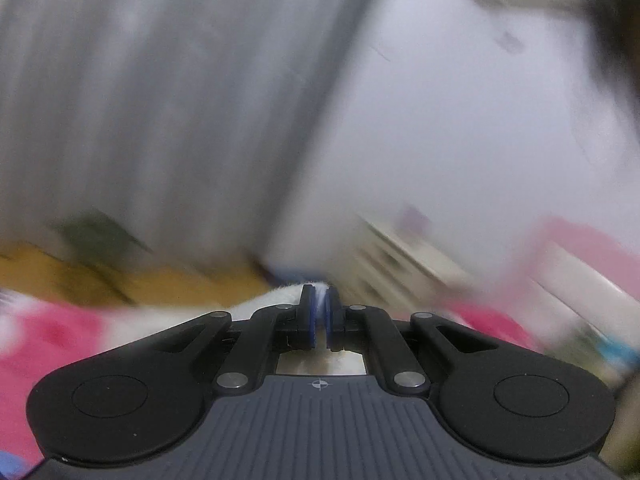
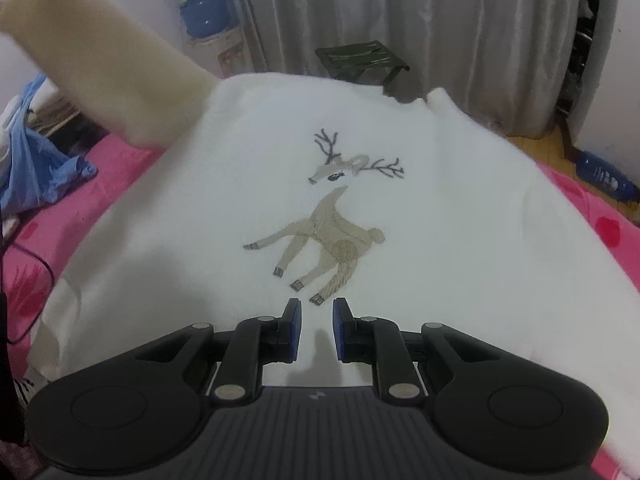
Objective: Fold clothes
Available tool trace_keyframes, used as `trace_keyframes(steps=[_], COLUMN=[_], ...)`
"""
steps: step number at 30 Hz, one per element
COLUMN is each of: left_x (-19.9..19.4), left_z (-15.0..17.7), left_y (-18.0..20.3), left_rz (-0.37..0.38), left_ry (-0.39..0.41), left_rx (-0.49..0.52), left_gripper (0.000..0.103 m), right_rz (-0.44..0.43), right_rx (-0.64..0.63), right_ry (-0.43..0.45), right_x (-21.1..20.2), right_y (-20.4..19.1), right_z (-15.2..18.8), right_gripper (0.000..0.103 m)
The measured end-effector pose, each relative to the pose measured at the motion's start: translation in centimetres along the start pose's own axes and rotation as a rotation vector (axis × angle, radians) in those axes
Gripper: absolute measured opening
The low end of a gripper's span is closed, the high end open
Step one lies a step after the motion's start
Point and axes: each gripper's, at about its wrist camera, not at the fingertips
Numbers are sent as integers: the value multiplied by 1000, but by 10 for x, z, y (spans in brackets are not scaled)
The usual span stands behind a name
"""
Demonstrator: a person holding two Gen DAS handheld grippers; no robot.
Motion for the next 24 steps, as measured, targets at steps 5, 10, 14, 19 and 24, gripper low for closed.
trace_keyframes(steps=[5,10,14,19,24], left_x=[69,114,99,66,1], left_z=[51,103,109,88,36], left_y=[26,12,10,-21,-84], left_rz=[163,147,177,76,-208], left_ry=[-298,-602,-607,-514,-289], left_rx=[69,65,54,-54,-109], left_gripper=[3,18,43,44,44], right_rz=[-8,-11,-11,-6,-2], right_rx=[33,74,90,58,-48], right_ry=[-1,-12,-21,-39,-87], right_x=[0,2,2,-6,-29], right_y=[7,14,17,12,-6], right_z=[3,8,11,1,-28], right_gripper=[18,18,26,26,26])
Point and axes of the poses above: each gripper's, at about its wrist camera, not at the fingertips, and x roughly the way its jaws point, y to its right, z to its underside, and after that the axes turned 9 degrees about -z, right-handed
